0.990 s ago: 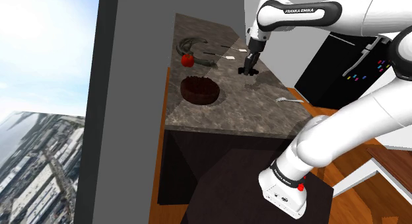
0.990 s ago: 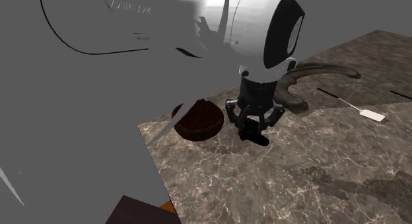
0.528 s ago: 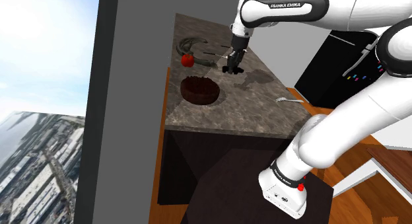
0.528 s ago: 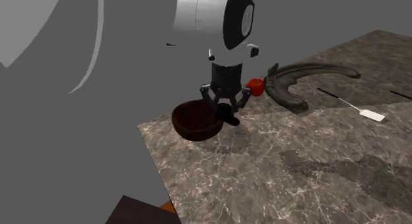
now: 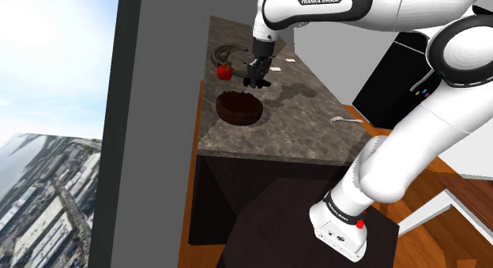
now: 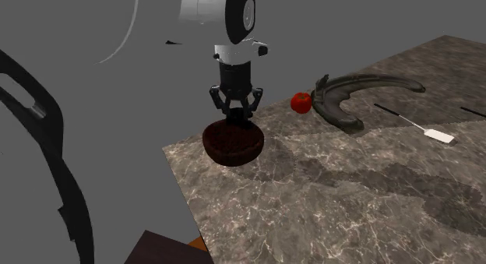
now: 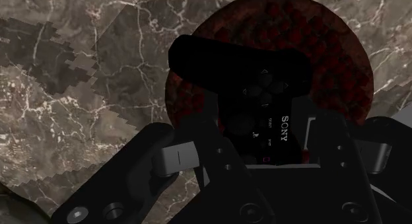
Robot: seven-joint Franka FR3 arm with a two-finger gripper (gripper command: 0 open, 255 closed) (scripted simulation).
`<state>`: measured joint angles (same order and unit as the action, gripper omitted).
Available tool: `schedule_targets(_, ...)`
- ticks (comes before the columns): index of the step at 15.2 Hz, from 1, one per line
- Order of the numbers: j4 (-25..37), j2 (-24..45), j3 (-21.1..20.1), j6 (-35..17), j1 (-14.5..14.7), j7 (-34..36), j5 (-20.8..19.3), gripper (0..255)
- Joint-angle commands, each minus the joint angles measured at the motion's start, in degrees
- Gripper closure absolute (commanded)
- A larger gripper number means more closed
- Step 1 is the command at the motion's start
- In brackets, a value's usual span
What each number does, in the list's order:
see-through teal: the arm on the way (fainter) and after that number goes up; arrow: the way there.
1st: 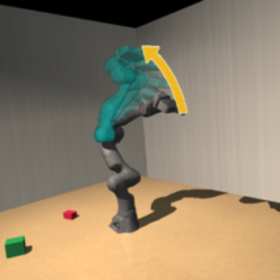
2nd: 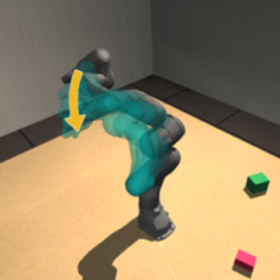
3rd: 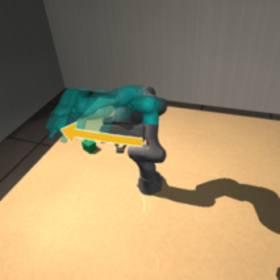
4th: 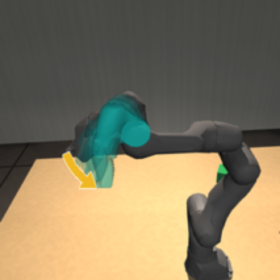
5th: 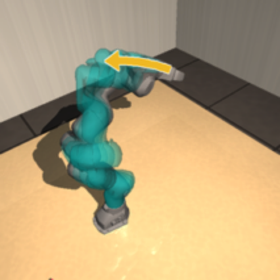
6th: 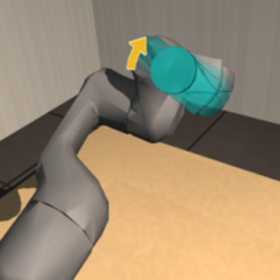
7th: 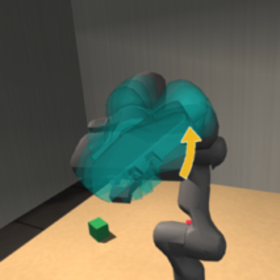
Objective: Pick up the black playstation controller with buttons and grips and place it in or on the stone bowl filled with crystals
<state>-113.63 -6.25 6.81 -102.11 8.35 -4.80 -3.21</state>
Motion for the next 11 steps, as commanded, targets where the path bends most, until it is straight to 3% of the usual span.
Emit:
schedule_targets(1, 3.8, 3.2, -1.5, 0.6, 1.3, 2.5, 0.8, 255)
schedule_targets(11, -2.4, 4.6, -1.4, -6.9, 1.2, 2.7, 0.8, 255)
